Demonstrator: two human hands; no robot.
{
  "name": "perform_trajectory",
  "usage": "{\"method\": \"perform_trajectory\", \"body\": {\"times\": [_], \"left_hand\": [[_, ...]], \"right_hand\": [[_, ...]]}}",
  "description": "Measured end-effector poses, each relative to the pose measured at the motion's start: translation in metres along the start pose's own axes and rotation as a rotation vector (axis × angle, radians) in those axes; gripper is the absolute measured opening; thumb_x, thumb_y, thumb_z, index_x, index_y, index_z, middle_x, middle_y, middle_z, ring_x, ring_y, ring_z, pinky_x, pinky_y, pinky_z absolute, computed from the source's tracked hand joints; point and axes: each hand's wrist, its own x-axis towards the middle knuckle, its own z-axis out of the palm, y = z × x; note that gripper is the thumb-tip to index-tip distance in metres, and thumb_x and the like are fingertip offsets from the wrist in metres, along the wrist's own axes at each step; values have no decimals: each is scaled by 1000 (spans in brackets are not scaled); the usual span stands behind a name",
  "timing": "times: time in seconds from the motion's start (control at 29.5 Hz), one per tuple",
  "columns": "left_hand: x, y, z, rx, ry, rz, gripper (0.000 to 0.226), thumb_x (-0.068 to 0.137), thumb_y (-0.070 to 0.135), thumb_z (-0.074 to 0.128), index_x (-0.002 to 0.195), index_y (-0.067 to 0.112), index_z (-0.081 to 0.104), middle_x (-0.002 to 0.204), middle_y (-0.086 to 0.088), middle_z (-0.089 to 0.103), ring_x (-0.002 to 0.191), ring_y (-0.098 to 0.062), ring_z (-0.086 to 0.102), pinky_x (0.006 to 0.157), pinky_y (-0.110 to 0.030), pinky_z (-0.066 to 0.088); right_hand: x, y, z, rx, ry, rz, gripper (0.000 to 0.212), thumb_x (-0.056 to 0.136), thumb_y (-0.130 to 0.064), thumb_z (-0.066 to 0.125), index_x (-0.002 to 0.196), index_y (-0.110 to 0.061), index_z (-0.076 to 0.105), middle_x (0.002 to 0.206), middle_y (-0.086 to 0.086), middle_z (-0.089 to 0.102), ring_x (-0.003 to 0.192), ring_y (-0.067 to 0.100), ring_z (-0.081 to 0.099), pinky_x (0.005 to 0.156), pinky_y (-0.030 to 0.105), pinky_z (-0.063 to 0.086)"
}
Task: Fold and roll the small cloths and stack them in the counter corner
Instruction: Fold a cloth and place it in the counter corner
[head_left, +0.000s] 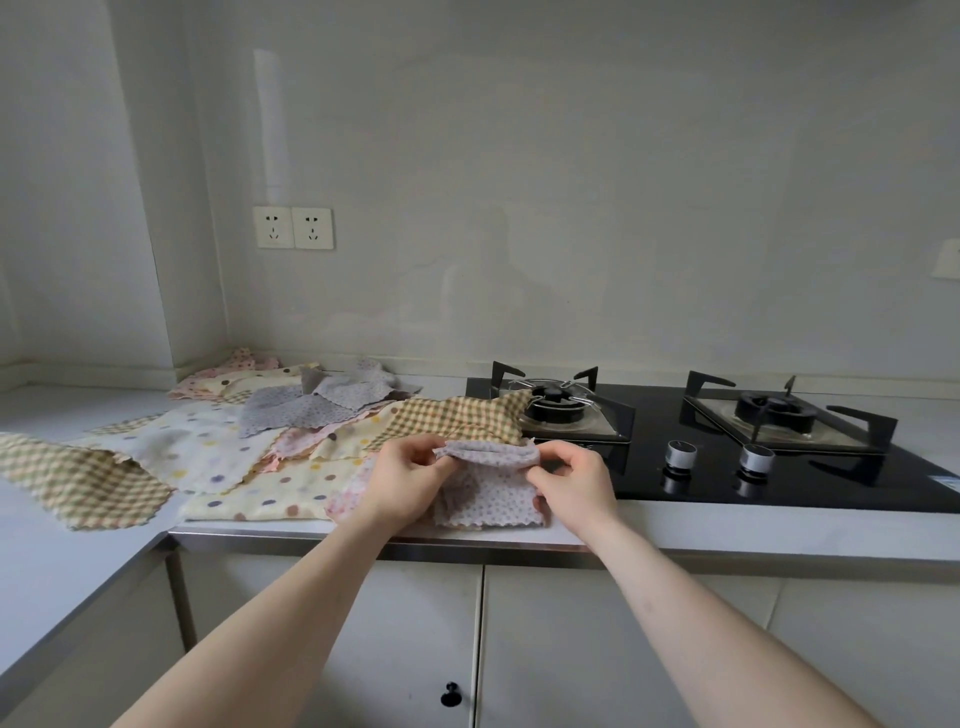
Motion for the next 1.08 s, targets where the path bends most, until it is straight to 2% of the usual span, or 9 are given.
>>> {"method": "perform_trajectory", "body": {"times": [0.07,0.14,0.27,0.44,0.64,0.85,0.91,0.98,1.08], "left_hand": [[-3,5,0,-28,-11,27,13,90,15,71,87,24,79,62,1,71,50,-7,57,51,-17,46],[-5,7,0,-23,-2,30,15,91,17,71,97,28,79,75,9,75,53,-1,64,51,-17,49],[-7,6,0,110,-24,42,20,89,22,72,103,36,77,100,23,70,86,6,67,67,-10,51],[-6,4,1,202,-44,57,14,77,20,72,85,31,77,91,14,73,90,0,65,75,-22,50],[-6,6,3,275,-62,-15,5,76,30,73,73,29,78,92,11,63,85,-7,61,77,-29,51],[-2,0,5,359,-11,-59,36,75,57,74,62,24,69,92,12,62,87,-9,59,74,-31,45],[-1,-2,5,373,-13,-63,39,70,61,77,65,25,64,91,13,62,85,-10,59,72,-32,49],[-2,0,4,386,-21,-61,34,69,52,79,74,26,58,88,12,63,84,-12,61,73,-34,51],[-3,2,3,398,-43,-42,35,68,46,72,96,33,55,96,17,61,92,-13,61,85,-40,51]], "right_hand": [[-1,1,0,8,29,-9,28,86,6,63,90,-17,77,80,3,76,54,16,66,53,28,55],[0,3,1,-32,57,-31,31,85,6,64,85,-23,77,80,-3,77,66,10,71,60,25,58],[2,7,5,-135,72,-65,33,86,-1,68,81,-32,72,88,-19,75,82,-4,70,75,17,56],[2,11,9,-277,79,-81,19,87,-7,68,84,-25,72,87,-14,74,86,2,69,81,28,58],[2,10,10,-419,78,-13,18,87,-12,60,82,-27,71,83,-11,72,79,18,64,72,33,54],[2,6,11,-470,91,50,27,93,-30,50,79,-21,71,84,-6,73,90,25,61,90,39,47],[2,5,10,-476,76,46,22,89,-38,58,76,-24,69,79,-13,70,87,18,61,91,37,44],[1,4,10,-481,57,41,16,83,-40,65,75,-26,65,75,-15,68,83,11,59,89,36,41],[2,4,10,-493,39,49,13,79,-37,68,85,-28,60,82,-16,65,87,12,57,87,35,36]]}}
